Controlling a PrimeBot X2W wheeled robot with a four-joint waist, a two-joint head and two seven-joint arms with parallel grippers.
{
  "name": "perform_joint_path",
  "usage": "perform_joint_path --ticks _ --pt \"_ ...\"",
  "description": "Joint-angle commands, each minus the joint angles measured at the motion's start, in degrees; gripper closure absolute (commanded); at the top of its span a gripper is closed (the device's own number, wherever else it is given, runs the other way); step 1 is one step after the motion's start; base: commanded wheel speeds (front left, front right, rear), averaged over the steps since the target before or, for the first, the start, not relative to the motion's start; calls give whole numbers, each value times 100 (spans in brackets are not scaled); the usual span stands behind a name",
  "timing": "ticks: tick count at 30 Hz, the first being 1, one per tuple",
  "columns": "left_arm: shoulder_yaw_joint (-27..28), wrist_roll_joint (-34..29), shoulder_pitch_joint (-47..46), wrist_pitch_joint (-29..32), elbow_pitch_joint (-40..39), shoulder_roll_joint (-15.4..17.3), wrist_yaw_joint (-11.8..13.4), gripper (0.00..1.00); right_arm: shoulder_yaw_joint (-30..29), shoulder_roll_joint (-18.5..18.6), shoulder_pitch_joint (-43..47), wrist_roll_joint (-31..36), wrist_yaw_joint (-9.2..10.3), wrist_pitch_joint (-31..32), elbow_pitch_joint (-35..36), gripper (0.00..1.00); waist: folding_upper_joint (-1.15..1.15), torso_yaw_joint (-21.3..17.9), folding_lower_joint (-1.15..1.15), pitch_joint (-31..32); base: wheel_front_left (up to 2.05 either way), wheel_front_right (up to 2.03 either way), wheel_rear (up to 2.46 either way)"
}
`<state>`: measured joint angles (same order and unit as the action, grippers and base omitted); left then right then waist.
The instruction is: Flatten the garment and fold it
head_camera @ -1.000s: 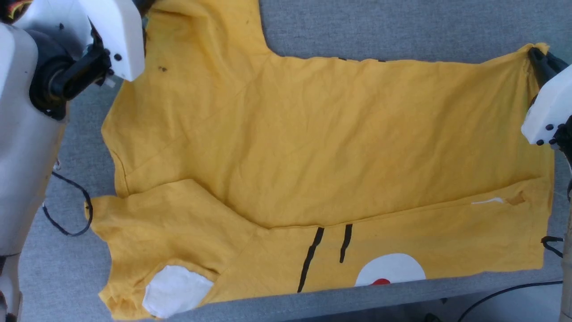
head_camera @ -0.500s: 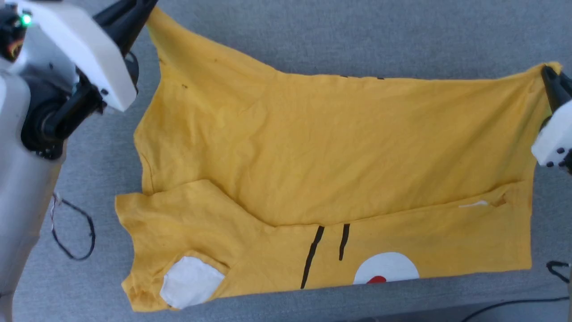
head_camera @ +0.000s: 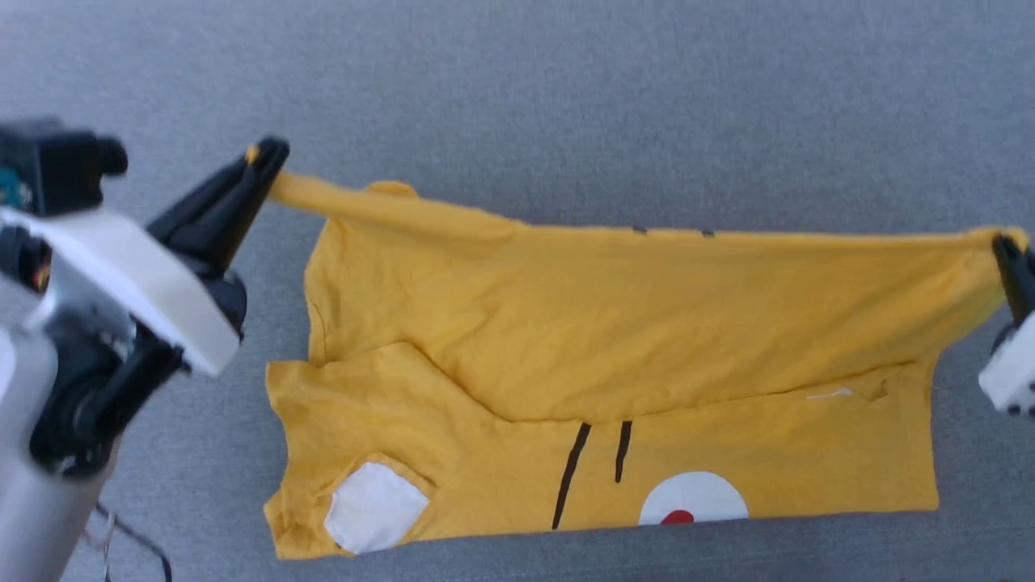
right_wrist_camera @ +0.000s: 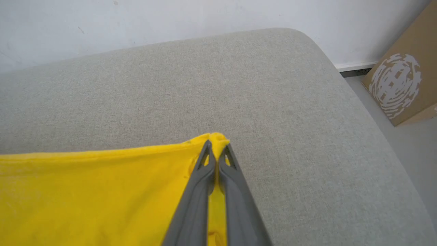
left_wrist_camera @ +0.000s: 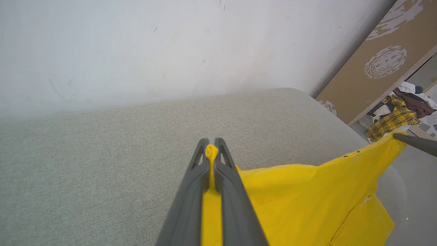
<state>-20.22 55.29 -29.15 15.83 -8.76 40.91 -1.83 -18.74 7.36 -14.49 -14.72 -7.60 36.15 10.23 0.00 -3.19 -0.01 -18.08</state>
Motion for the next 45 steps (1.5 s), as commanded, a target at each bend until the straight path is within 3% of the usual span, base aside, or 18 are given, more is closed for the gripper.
perform_joint_path --ticks 1,9,15,25,39,40,41,42,43,44,45 --pt "58 66 181 -45 -89 72 70 100 -45 -24 108 -47 11 17 60 100 0 92 1 255 0 0 0" --pt "484 473 1793 -231 -921 360 662 100 -332 -232 993 -409 11 419 375 100 0 184 1 624 0 0 0" --pt "622 773 2852 -345 -1210 412 840 100 -422 -279 1583 -616 11 810 508 98 0 267 1 755 0 0 0" --pt "-10 769 3262 -72 -724 224 741 100 -240 -362 1942 -508 11 910 151 100 0 382 1 694 0 0 0" --pt "-811 562 2344 162 1120 -655 361 100 98 -395 1422 -113 11 473 -1255 99 0 333 1 551 0 0 0" --pt "-824 554 2298 149 1220 -692 343 100 89 -397 1384 -88 11 429 -1338 59 0 318 1 541 0 0 0" --pt "-824 540 2258 116 1317 -728 337 100 67 -399 1344 -62 11 388 -1416 2 0 301 1 531 0 0 0" --pt "-822 530 2227 82 1399 -760 331 100 34 -403 1301 -54 11 361 -1490 0 0 282 1 523 0 0 0" --pt "-822 525 2206 51 1462 -788 318 71 -4 -408 1269 -67 11 361 -1550 0 0 266 1 518 0 0 0" --pt "-795 539 2192 -12 1495 -827 305 0 -31 -414 1249 -99 11 394 -1591 0 0 254 1 516 0 0 0" --pt "-751 590 2193 -67 1508 -871 297 0 -37 -419 1240 -154 11 454 -1601 0 0 243 1 515 0 0 0"
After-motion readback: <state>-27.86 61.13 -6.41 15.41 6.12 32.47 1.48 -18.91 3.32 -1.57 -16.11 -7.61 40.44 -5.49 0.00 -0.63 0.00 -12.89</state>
